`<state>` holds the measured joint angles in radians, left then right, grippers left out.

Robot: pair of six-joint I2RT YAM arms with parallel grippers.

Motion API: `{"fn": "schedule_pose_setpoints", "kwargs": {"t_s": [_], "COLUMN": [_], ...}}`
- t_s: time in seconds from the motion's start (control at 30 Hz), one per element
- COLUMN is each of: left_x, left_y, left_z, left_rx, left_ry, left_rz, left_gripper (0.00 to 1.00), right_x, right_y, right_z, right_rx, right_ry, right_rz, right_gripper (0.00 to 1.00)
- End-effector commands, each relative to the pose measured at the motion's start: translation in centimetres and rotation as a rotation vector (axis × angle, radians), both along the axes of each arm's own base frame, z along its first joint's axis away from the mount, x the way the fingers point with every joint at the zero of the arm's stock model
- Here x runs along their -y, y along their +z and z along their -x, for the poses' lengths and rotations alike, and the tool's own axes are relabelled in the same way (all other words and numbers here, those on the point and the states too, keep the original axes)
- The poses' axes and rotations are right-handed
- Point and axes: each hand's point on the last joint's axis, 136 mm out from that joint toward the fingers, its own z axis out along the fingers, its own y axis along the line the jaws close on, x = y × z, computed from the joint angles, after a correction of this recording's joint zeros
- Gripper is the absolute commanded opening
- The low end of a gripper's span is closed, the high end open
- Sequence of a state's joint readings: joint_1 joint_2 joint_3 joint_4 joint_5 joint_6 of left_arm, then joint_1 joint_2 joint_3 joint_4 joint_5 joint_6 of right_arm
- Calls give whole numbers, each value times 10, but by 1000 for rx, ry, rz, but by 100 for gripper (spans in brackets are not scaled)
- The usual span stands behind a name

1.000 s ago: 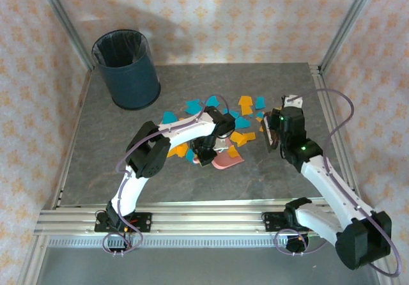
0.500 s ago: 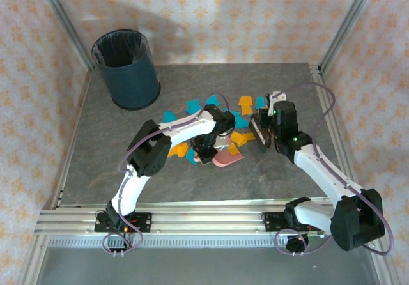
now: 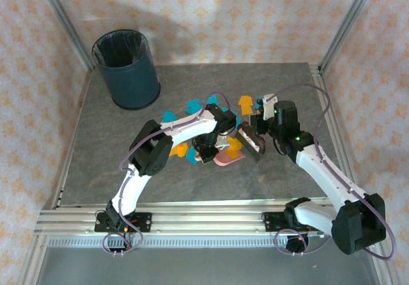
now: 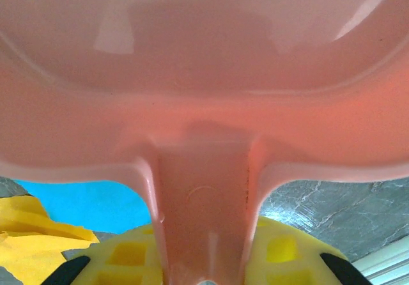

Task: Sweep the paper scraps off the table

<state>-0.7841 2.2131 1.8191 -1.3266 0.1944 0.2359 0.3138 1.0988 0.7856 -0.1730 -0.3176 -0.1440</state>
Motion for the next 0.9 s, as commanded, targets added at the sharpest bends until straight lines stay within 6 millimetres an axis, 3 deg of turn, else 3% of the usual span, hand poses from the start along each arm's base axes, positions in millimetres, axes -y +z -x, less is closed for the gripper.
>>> {"fn": "schedule_pose_setpoints", "kwargs": {"t_s": [0.0,0.23,0.6,0.7,0.87], "left_x": [-8,-5,12,19,28], "left_y": [-1,2,3,2,1], "left_z": [-1,1,-4,-6,-7], "left_rx": [-15,-14,-4,-5,-11], "left_ry": [3,-19,-41,-51,-66], "left_rz": [-42,-39,-1,13,26], "left_gripper": [0,0,0,0,0], "right_x": [-15,-14,69,98,124], "right_y": [10,36,75,79,78], "right_z": [19,22,8,6,-2], "right_rx": [-32,36,276,312,337], "right_ry": [102,86,-384,-546,-670], "right_rz": [-30,-85,-9,53,132], "right_gripper": [0,0,0,0,0]}}
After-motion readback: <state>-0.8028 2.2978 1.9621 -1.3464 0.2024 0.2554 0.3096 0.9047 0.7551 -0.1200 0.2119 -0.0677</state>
